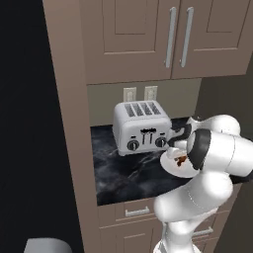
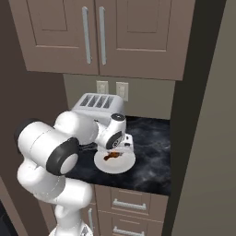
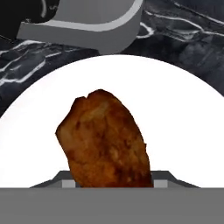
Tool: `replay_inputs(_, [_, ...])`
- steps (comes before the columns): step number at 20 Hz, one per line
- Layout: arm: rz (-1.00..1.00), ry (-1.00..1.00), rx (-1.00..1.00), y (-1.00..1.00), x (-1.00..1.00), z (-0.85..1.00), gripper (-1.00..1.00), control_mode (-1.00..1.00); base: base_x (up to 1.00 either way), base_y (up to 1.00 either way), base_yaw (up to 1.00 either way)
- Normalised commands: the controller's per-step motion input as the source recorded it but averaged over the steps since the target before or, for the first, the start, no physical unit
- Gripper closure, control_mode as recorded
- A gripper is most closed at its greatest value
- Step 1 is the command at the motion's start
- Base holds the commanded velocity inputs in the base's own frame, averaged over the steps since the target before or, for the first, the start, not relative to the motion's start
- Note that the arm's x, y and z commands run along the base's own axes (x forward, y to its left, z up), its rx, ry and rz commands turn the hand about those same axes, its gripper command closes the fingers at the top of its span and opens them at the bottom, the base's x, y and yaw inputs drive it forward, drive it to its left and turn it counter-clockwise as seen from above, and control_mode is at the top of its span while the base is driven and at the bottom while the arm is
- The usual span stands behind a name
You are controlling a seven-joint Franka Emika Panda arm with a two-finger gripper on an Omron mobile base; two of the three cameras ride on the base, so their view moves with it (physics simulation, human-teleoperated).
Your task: Place the chicken drumstick on the counter behind the older chicken drumstick on the same shelf of the fridge to maintain FIFO order. Close the fridge door when finished.
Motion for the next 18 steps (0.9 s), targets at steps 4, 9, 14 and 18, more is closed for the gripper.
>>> replay_inputs(4, [0.0, -0.21, -0.01, 0.46, -0.53, 0.87, 1.0, -1.0, 0.0, 0.0, 0.0])
replay_inputs(9, [0.0, -0.24, 0.0, 0.4, -0.97, 0.98, 1.0, -1.0, 0.0, 0.0, 0.0])
replay_inputs(14, [0.0, -0.14, 0.0, 0.25, -1.0, 0.9, 1.0, -1.0, 0.0, 0.0, 0.0])
replay_inputs(18, [0.0, -0.03, 0.0, 0.4, -0.64, 0.84, 1.0, -1.0, 0.0, 0.0, 0.0])
